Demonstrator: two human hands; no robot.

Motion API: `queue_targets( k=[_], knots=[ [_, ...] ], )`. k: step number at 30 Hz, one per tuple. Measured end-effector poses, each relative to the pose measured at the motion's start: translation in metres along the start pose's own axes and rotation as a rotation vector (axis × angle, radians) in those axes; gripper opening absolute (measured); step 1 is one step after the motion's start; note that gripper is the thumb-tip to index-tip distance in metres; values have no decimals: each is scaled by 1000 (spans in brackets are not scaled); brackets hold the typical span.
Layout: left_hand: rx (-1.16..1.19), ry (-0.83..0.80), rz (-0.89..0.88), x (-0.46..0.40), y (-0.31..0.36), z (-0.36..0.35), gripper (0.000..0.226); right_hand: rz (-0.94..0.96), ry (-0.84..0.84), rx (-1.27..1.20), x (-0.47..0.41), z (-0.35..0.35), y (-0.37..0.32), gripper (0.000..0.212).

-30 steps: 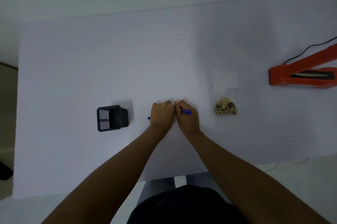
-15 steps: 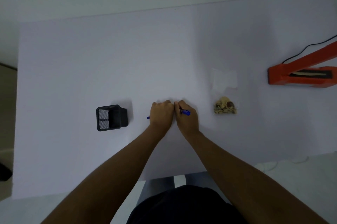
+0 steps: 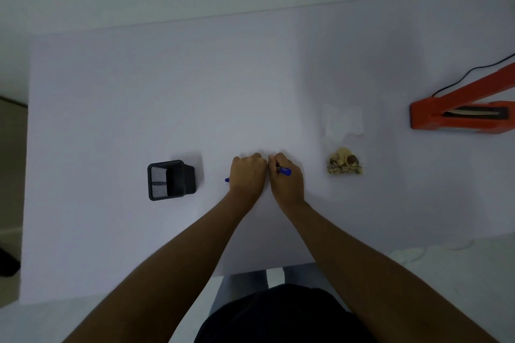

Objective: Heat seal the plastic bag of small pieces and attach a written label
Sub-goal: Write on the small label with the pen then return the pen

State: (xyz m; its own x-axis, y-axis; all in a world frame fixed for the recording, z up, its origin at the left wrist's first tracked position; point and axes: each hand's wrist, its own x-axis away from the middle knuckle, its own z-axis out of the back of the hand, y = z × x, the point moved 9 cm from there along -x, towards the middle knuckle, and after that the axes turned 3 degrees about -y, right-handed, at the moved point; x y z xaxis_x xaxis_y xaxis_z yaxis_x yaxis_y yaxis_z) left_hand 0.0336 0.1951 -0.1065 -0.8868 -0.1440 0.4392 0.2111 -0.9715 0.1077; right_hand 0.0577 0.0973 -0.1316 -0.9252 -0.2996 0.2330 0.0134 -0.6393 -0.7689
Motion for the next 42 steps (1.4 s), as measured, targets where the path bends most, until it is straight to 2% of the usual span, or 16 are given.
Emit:
queue_targets(
  k=[18,25,42],
  knots=[
    [13,0,5,-1,0,-2,21,-74,28,-49,0,0,3,35],
    [11,16,-7,1,1,3,22,-15,-5,40,-1,-2,-3,35],
    [-8,-3,-17,-1,0,-2,22,-74,17,50,5,0,0,37]
  ],
)
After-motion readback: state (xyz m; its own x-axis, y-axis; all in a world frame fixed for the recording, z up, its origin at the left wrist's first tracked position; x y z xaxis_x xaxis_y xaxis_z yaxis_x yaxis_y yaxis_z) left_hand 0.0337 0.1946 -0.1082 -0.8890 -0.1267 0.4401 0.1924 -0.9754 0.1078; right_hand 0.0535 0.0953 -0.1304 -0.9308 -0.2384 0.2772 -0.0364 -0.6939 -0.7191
